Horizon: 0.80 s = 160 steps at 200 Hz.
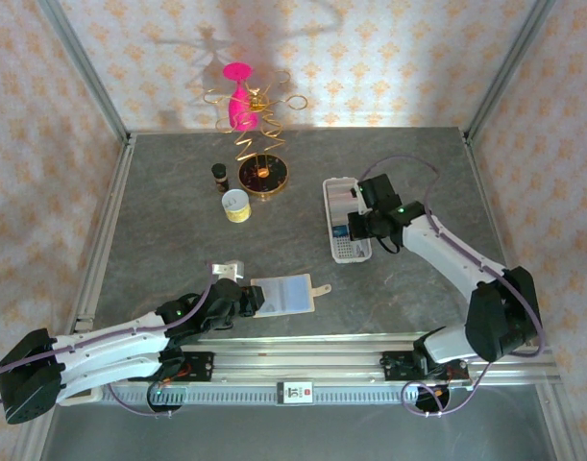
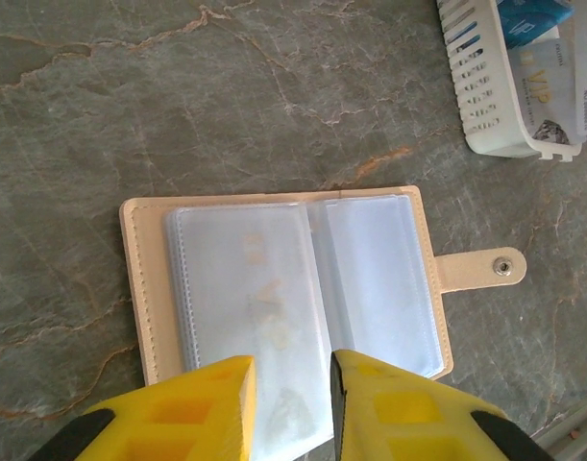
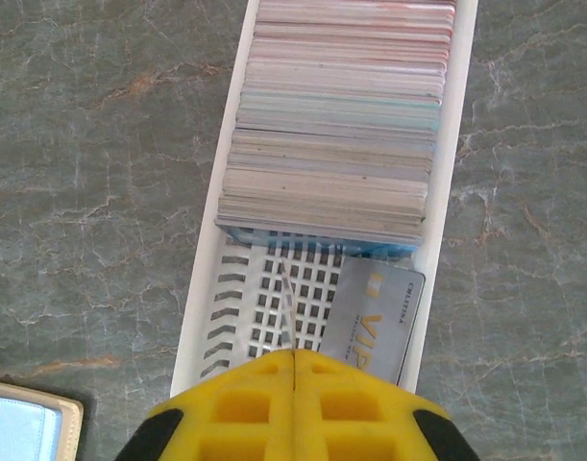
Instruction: Put the credit cards into the card holder
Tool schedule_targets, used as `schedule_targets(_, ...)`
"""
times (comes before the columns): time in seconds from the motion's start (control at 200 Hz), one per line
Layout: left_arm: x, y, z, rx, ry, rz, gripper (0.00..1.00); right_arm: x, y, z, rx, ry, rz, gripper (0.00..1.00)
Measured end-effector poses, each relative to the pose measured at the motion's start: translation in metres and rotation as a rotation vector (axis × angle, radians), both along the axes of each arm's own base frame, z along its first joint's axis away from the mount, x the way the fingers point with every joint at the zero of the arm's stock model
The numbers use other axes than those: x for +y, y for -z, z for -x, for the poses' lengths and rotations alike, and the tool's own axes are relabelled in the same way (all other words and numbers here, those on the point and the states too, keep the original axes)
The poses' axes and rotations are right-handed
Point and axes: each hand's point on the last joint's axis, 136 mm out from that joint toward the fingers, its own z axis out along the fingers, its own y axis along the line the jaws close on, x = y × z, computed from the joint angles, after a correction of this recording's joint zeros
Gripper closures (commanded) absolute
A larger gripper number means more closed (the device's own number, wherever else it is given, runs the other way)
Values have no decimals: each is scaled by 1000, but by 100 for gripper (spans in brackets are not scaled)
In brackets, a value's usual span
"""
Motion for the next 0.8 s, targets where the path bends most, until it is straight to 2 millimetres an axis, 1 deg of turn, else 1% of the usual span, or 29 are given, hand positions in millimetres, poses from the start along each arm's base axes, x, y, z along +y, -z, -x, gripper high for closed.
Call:
schedule_targets(0.125, -3, -5, -2, -12, -1, 18, 62, 3, -8, 5, -7, 17, -51, 100)
schedule_targets(0.26, -10, -19, -8, -44, -3, 66, 55, 11, -31, 9, -40, 25, -146, 100)
schedule_targets(0.325, -17, -31, -12, -68, -6, 111, 48, 15, -43, 11, -60, 28, -197, 100)
schedule_targets(0.39, -24, -47, -17, -94, -11, 166, 43, 18, -53, 13, -80, 33, -247, 100)
schedule_targets(0.506, -44, -77, -30, -133, -8, 284, 41, 23, -68, 18, -100, 36, -334, 100)
schedule_targets(0.566, -53, -91, -40, -143, -13, 346, 40, 26, -75, 22, -107, 36, -378, 100)
schedule_targets(0.661, -63, -105, -57, -149, -25, 443, 38, 33, -88, 27, -119, 33, -460, 100)
schedule_targets(0.721, -69, -109, -65, -148, -25, 484, 37, 36, -95, 30, -127, 27, -509, 100)
schedule_targets(0.801, -80, -114, -71, -144, -9, 519, 34, 41, -103, 33, -130, 20, -559, 100)
